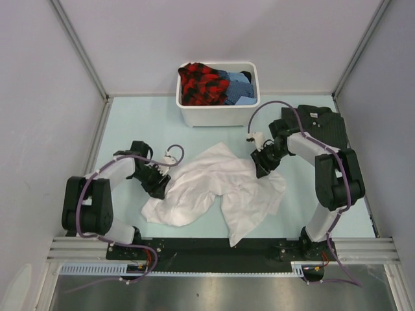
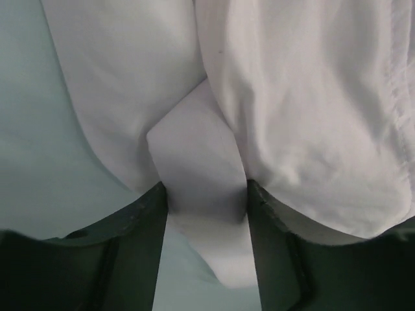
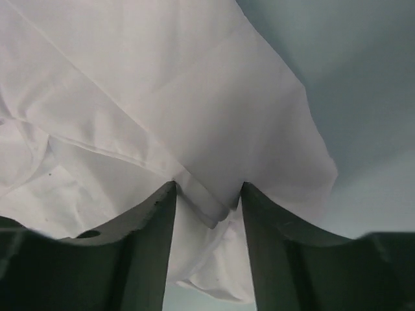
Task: Fold and stack the long sleeve shirts
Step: Flatten the shirt out
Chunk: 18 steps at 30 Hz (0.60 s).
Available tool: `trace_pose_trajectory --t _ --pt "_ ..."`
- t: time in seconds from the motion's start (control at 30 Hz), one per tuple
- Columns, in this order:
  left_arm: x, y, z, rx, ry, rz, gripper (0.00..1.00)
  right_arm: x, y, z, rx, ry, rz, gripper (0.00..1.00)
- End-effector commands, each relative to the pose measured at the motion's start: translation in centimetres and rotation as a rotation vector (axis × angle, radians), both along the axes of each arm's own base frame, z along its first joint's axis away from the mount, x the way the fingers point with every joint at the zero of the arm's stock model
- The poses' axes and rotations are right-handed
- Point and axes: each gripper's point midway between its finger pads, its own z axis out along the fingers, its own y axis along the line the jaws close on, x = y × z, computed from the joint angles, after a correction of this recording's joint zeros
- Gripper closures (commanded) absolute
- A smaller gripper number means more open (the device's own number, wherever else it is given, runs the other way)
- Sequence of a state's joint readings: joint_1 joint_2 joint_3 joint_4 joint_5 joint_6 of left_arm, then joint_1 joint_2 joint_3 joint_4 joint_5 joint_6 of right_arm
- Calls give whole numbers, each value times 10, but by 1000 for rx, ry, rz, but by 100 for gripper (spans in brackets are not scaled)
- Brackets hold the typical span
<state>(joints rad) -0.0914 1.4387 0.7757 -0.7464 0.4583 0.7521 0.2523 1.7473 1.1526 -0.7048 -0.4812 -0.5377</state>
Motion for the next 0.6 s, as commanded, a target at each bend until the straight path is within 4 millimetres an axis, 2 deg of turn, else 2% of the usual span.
trace_pose_trajectory --t 0.0,0.03,0.07,0.1,0.13,0.17,0.2,0.27,0.3,0.37,0.4,0.43,0.47,0.5,0.53,0.57 --pt "2 -7 4 -37 85 -15 59 -14 9 5 0 33 93 61" --pt "6 -9 2 -50 107 -4 71 -22 13 8 18 50 118 75" --pt "13 -6 6 -58 110 26 90 -32 19 11 53 70 157 81" --pt "36 -5 20 -68 59 44 96 -45 23 20 71 87 186 87" --pt "48 -4 26 -77 41 62 100 -57 30 24 91 97 225 94" --pt "63 -3 37 -91 12 92 100 -72 39 28 129 112 272 97" --pt "94 1 63 -110 -74 120 100 -83 44 34 146 109 299 100" --pt "122 -3 88 -140 -143 140 100 -105 68 59 211 45 406 100" --pt "148 -4 118 -158 -232 137 100 -109 79 67 240 15 420 100" --pt "167 -14 141 -222 -275 126 100 -127 105 96 327 -46 502 100" --pt "180 -22 163 -241 -328 104 100 -128 117 110 366 -74 514 100" --pt "184 -30 167 -249 -334 79 100 -131 124 125 401 -107 527 100" --pt "182 -50 163 -252 -314 19 100 -139 133 136 443 -121 555 100" --pt "184 -61 166 -259 -321 -14 100 -132 143 150 487 -197 558 100" --pt "182 -70 165 -270 -312 -36 100 -135 145 157 513 -205 533 100" --pt "179 -85 164 -287 -301 -65 100 -136 147 174 552 -270 532 100"
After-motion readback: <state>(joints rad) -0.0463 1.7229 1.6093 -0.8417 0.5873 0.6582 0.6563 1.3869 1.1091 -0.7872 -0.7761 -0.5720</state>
